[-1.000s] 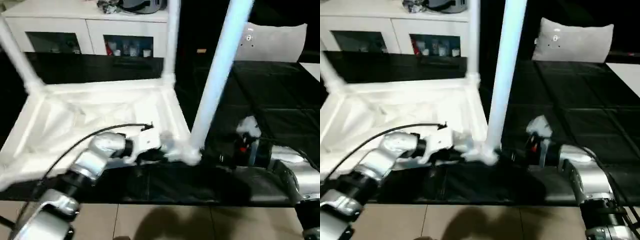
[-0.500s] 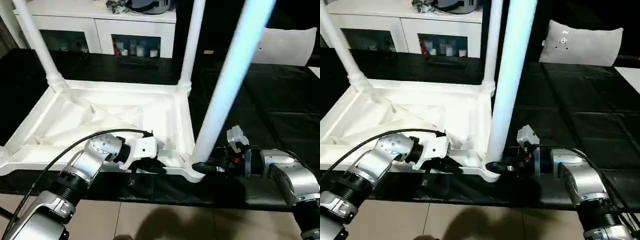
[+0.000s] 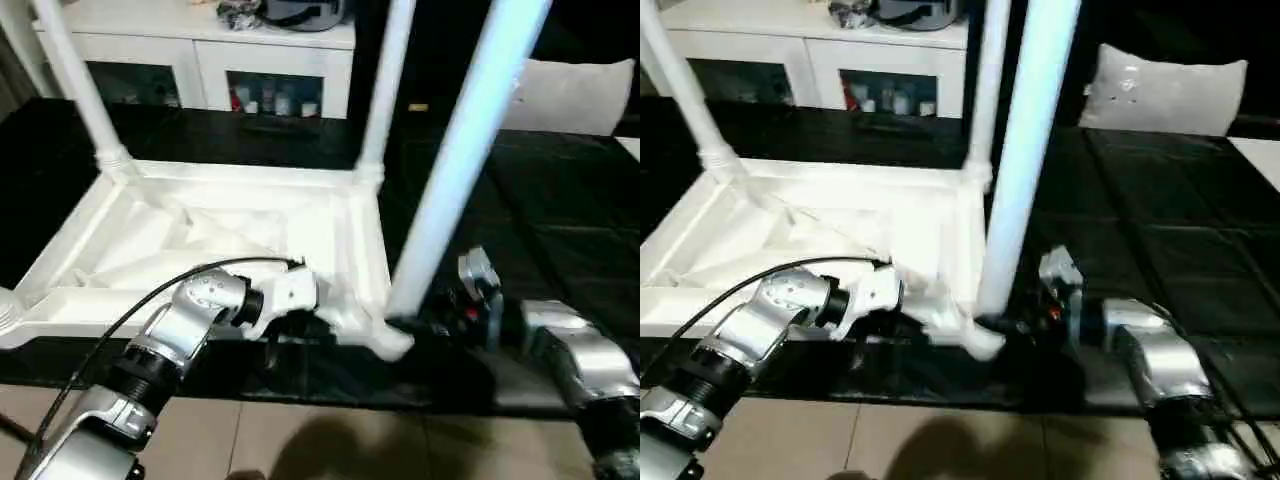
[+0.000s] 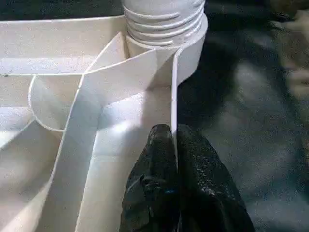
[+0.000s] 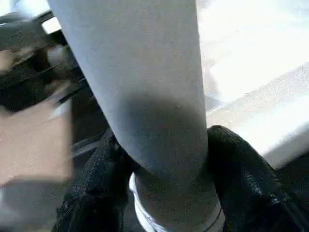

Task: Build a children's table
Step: Rotate leg to tighten

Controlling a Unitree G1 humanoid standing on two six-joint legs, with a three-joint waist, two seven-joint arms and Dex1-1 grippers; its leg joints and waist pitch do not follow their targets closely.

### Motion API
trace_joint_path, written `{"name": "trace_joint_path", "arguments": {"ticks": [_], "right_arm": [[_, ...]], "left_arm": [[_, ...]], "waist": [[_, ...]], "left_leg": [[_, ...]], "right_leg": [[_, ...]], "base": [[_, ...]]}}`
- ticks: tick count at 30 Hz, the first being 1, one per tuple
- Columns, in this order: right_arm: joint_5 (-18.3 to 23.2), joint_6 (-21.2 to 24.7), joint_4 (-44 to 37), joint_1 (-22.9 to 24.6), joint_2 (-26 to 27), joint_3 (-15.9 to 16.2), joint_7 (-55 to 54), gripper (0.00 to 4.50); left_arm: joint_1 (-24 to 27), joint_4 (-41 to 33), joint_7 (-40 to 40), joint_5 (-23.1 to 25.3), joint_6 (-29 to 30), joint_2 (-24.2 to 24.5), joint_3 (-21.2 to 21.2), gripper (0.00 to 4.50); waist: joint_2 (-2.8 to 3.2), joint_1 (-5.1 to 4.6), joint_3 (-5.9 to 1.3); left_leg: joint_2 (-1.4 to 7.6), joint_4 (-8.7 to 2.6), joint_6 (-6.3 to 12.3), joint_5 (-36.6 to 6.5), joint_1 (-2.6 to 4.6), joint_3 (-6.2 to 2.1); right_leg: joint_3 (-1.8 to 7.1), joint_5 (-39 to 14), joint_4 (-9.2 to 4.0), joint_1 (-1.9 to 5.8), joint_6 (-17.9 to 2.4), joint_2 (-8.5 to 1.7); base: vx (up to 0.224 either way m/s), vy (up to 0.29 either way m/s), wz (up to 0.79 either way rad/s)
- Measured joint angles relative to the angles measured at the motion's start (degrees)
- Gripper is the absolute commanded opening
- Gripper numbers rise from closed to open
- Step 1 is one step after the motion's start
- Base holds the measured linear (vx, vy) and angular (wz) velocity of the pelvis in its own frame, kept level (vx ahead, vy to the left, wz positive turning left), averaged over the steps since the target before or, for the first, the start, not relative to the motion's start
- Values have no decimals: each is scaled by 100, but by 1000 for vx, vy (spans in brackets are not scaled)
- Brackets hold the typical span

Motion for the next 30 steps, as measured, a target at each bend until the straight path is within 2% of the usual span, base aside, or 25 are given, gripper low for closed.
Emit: {"name": "trace_joint_path", "arguments": {"ticks": [2,4,8,9,10,12,15,16,24,27,30], "right_arm": [[-119,-59,475,-333,307,-213,-884,208],[-241,-27,476,-380,594,-359,-1858,208],[-434,83,202,-368,1020,-512,-3105,208],[-493,54,181,-367,1105,-535,-3287,208],[-530,-10,173,-367,1171,-548,-3438,240],[-535,-70,178,-368,1260,-598,-3587,272],[-491,-105,181,-358,1350,-702,-3639,280],[-480,-41,56,-305,1310,-701,-3584,303],[-383,68,-336,-103,497,-423,-2343,362],[-386,4,-359,-80,90,-320,-1708,386],[-375,-81,-389,-80,-286,-267,-1107,386]], "left_arm": [[-116,114,754,151,455,-375,164,0],[-192,174,1398,226,824,-746,219,0],[-265,183,2060,332,1228,-1091,274,0],[-270,191,2158,341,1254,-1134,287,0],[-275,191,2256,358,1287,-1184,300,0],[-283,190,2361,396,1322,-1256,312,0],[-294,159,2393,412,1351,-1302,308,0],[-295,129,2374,410,1339,-1292,281,0],[-292,74,2028,388,1080,-991,197,0],[-269,83,1673,397,644,-710,97,0],[-200,112,1317,382,76,-452,30,0]], "waist": [[-11,-158,3],[-36,-280,3],[-44,-356,-1],[-44,-357,-2],[-44,-353,-2],[-44,-340,-2],[-41,-304,-2],[-38,-280,-1],[-26,-248,1],[-18,-235,1],[-18,-204,1]], "left_leg": [[1,23,-1,0,-3,-1],[-3,33,0,0,-9,0],[-5,24,2,-2,-7,5],[-4,21,2,-2,-6,3],[-4,12,2,-2,-7,3],[-4,5,2,-3,-8,2],[-5,-8,9,-9,-16,2],[-6,-17,9,-9,-24,2],[-3,-30,10,-7,-61,2],[0,-28,10,-6,-73,2],[2,-23,11,-7,-94,1]], "right_leg": [[0,0,-6,0,1,-2],[2,0,-17,0,0,-7],[5,3,-16,-3,3,-7],[4,3,-14,-5,4,-5],[3,4,-14,-6,4,-5],[3,5,-14,-9,4,-4],[3,8,-15,-19,2,-3],[3,9,-17,-26,1,-2],[2,23,-9,-67,-24,6],[2,24,-7,-82,-25,9],[1,24,-9,-96,-25,10]], "base": [[0,0,0],[0,0,0],[0,0,0],[0,0,0],[0,0,0],[0,0,0],[0,0,0],[0,0,0],[0,0,0],[0,0,0],[0,0,0]]}}
